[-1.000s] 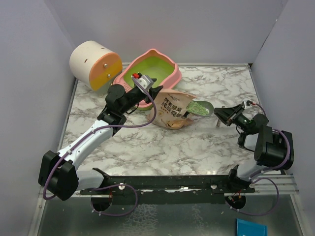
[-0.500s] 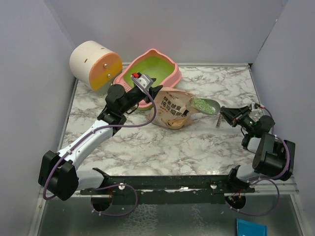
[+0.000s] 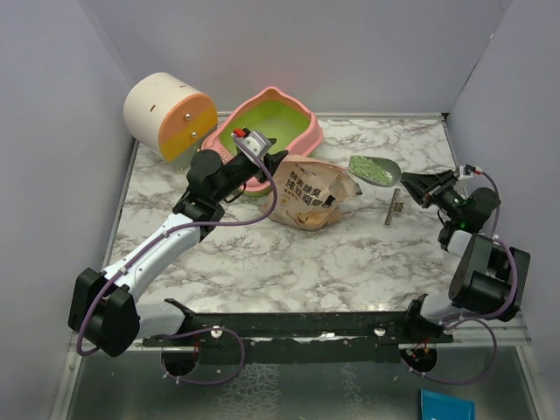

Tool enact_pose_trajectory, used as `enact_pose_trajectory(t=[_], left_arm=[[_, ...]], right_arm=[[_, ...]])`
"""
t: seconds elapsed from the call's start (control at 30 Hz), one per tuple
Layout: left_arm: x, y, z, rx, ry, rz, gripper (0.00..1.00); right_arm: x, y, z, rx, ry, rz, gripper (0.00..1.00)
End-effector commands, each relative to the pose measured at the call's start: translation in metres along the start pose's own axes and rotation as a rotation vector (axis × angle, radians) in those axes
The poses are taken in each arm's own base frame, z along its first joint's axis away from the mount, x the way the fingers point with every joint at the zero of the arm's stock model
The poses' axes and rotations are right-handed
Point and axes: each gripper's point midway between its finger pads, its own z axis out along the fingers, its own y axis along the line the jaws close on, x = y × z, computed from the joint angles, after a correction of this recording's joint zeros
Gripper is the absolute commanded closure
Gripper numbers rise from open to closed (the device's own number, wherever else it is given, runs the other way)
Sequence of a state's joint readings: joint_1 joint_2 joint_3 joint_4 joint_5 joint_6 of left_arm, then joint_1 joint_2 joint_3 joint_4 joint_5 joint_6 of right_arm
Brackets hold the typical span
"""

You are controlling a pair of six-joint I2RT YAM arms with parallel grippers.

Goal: Fill the litter box with clean litter

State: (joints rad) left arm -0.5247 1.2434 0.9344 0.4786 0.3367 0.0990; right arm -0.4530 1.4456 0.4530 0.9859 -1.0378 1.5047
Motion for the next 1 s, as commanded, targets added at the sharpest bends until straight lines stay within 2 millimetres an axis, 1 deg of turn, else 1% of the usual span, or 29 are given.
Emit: enact_pose_trajectory(t=[0.0, 0.23, 0.3, 0.4, 0.53, 0.6, 0.73, 0.77, 0.9, 0.97], left_arm=[[-0.015, 0.009, -0.005, -0.043, -0.040, 0.008, 0.58], [-0.017, 0.011, -0.006, -0.051, -0.045, -0.005, 0.58], [-0.018, 0.012, -0.006, -0.049, -0.047, -0.017, 0.59], [-0.019, 0.012, -0.006, -0.042, -0.049, -0.024, 0.59], [-0.020, 0.015, -0.008, -0.050, -0.051, -0.027, 0.59], [-0.022, 0.017, -0.009, -0.054, -0.056, -0.025, 0.59], [-0.027, 0.021, -0.012, -0.059, -0.065, -0.029, 0.59], [-0.028, 0.022, -0.013, -0.058, -0.066, -0.031, 0.60], [-0.034, 0.029, -0.016, -0.076, -0.077, -0.043, 0.61], [-0.036, 0.034, -0.019, -0.091, -0.081, -0.043, 0.61]], right_arm=[[-0.030, 0.021, 0.011, -0.020, -0.061, -0.061, 0.99], [-0.061, 0.033, 0.031, -0.026, -0.088, -0.088, 0.99], [-0.066, 0.036, 0.040, -0.030, -0.094, -0.088, 0.99], [-0.069, 0.044, 0.059, -0.037, -0.088, -0.101, 0.99], [-0.062, 0.055, 0.094, -0.051, -0.049, -0.110, 0.99], [-0.059, 0.064, 0.111, -0.064, -0.034, -0.124, 0.99], [-0.051, 0.072, 0.143, -0.073, -0.004, -0.132, 0.99], [-0.047, 0.070, 0.153, -0.071, 0.009, -0.126, 0.99], [-0.033, 0.075, 0.189, -0.079, 0.055, -0.127, 0.99], [-0.023, 0.076, 0.208, -0.084, 0.088, -0.128, 0.99]])
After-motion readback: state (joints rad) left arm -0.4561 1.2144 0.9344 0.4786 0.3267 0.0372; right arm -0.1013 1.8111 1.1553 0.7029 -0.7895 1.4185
